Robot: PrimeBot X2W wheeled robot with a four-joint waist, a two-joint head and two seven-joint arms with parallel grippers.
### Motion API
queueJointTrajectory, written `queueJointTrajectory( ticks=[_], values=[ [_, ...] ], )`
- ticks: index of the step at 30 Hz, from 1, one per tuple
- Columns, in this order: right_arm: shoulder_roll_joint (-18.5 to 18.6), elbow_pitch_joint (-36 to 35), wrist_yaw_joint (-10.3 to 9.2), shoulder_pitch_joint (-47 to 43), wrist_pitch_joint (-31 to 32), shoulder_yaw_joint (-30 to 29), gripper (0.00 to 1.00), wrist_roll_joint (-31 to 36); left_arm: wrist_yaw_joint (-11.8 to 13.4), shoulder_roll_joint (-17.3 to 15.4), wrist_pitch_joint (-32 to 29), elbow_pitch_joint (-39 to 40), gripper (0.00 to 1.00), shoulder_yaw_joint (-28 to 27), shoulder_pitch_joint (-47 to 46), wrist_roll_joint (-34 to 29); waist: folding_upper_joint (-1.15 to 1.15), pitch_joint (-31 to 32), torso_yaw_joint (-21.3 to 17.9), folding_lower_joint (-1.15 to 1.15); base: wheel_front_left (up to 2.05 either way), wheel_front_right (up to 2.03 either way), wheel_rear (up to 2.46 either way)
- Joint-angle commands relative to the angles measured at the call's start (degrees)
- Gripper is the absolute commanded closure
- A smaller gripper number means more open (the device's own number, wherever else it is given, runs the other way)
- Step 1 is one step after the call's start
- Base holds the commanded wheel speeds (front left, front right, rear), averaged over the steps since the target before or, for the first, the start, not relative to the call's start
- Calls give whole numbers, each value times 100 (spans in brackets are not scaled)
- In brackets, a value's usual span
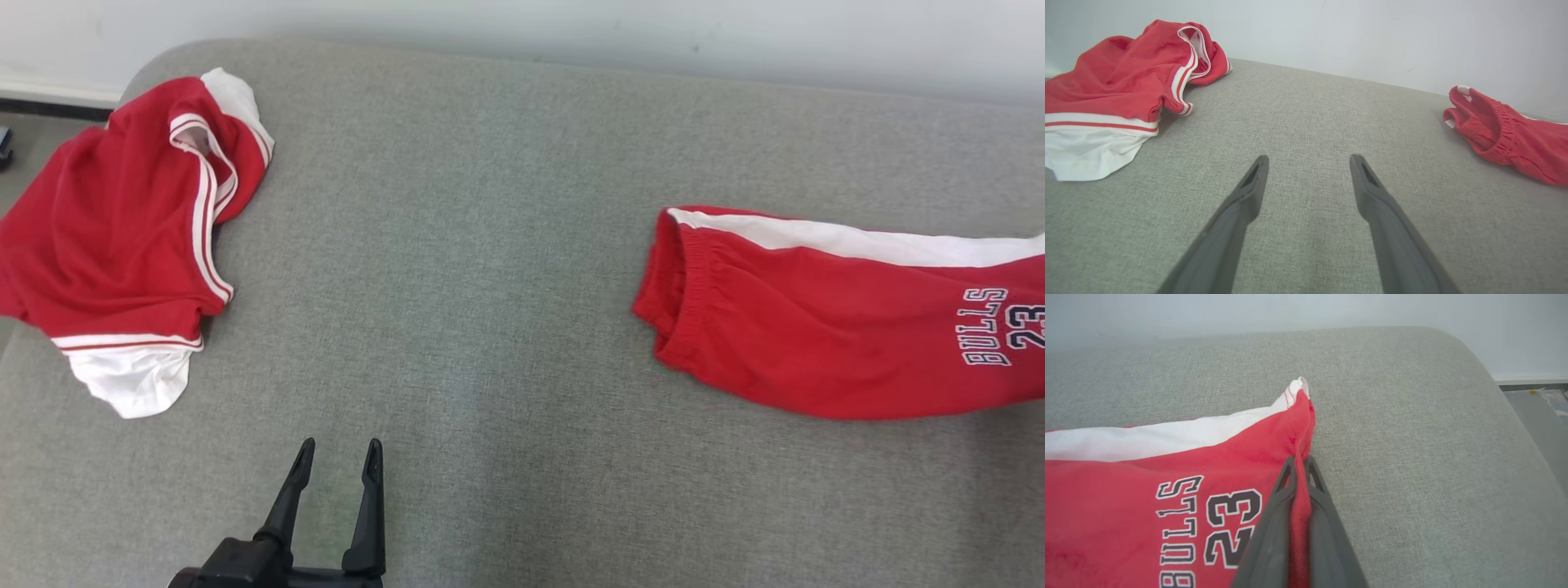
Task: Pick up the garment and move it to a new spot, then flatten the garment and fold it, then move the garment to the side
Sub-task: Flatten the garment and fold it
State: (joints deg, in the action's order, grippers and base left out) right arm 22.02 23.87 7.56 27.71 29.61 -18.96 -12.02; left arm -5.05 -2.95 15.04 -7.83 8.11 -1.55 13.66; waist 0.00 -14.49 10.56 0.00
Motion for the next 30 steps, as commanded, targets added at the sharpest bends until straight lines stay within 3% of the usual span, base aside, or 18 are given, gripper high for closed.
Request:
queueJointTrajectory(
  ticks=[1, 7, 12, 21, 30],
  values=[
    [42, -109, -13, -108, -48, -66, 100, 91, -13, 7, 19, -27, 0, -14, 60, 15, 0, 136, -123, 0, 0, 0, 0],
    [67, -480, -13, -268, -215, -199, 100, 399, 11, 8, 19, -86, 0, 62, 34, 63, 0, 252, -149, 0, 0, 0, 0],
    [-73, -751, -13, -347, -107, 64, 100, 373, 32, 8, 19, -115, 0, 77, 114, 127, 0, 379, -102, 0, 0, 0, 0],
    [-212, -1041, -13, -150, 136, 1117, 100, 20, 45, 7, 19, -144, 0, 163, 174, 201, 0, 495, 60, 0, 0, 0, 0],
    [-247, -772, -13, 287, 345, 2310, 100, -413, 81, 7, 19, -208, 0, 213, 167, 292, 0, 509, 329, 0, 0, 0, 0]
  ],
)
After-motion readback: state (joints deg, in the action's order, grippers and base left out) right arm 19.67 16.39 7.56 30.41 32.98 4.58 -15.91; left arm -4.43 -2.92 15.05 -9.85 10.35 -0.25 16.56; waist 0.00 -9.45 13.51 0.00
